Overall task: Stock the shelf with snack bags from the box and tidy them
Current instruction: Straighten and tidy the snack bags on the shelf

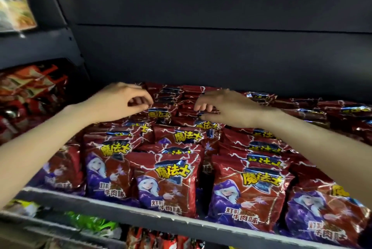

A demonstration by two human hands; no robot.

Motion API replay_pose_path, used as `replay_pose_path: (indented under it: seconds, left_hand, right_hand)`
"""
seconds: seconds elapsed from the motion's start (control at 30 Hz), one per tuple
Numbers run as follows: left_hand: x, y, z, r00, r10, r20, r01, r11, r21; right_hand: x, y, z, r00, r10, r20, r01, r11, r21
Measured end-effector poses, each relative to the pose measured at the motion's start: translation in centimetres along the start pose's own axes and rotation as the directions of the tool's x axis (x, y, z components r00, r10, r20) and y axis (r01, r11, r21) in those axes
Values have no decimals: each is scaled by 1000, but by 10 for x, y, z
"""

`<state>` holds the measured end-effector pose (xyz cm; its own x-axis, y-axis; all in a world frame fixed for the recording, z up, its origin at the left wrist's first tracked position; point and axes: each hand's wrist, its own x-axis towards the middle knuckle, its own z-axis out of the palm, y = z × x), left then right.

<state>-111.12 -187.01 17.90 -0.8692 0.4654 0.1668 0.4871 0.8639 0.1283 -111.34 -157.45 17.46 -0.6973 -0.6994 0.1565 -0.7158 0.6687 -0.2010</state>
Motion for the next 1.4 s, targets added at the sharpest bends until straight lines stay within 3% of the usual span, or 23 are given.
replay_pose_path:
  seconds: [0.1, 0.2, 0.43, 0.63, 0.93, 1.07, 1.23, 1.4]
  left_hand:
    - [-7, -23, 9, 986, 6, 169, -17, 998, 63]
    - [-3, -33, 15, 971, 28, 236, -35, 999, 25]
    - [11, -45, 12, 933, 57, 356, -43, 998, -49]
    - [18, -44, 17, 945, 82, 317, -73, 997, -39]
    - [10, -30, 45, 985, 171, 17, -168, 978, -122]
    - [10, -34, 37, 970, 169, 173, -158, 984, -77]
    - [22, -28, 32, 937, 109, 331, -151, 983, 103]
    - [24, -18, 35, 954, 180, 238, -206, 975, 88]
  right_hand:
    - [23, -15, 22, 995, -8, 99, 24, 987, -160]
    - [40, -22, 30, 988, 23, 153, 16, 968, -250]
    - [53, -31, 20, 939, 152, 308, -69, 962, -265]
    - [53, -25, 24, 943, 185, 278, -124, 967, -225]
    - [36, -18, 21, 954, 199, 222, -175, 977, -124]
    - [35, -20, 21, 953, 183, 241, -162, 981, -107]
    - [39, -19, 25, 940, 203, 275, -169, 975, -142]
    - [38, -15, 23, 948, 193, 252, -159, 976, -150]
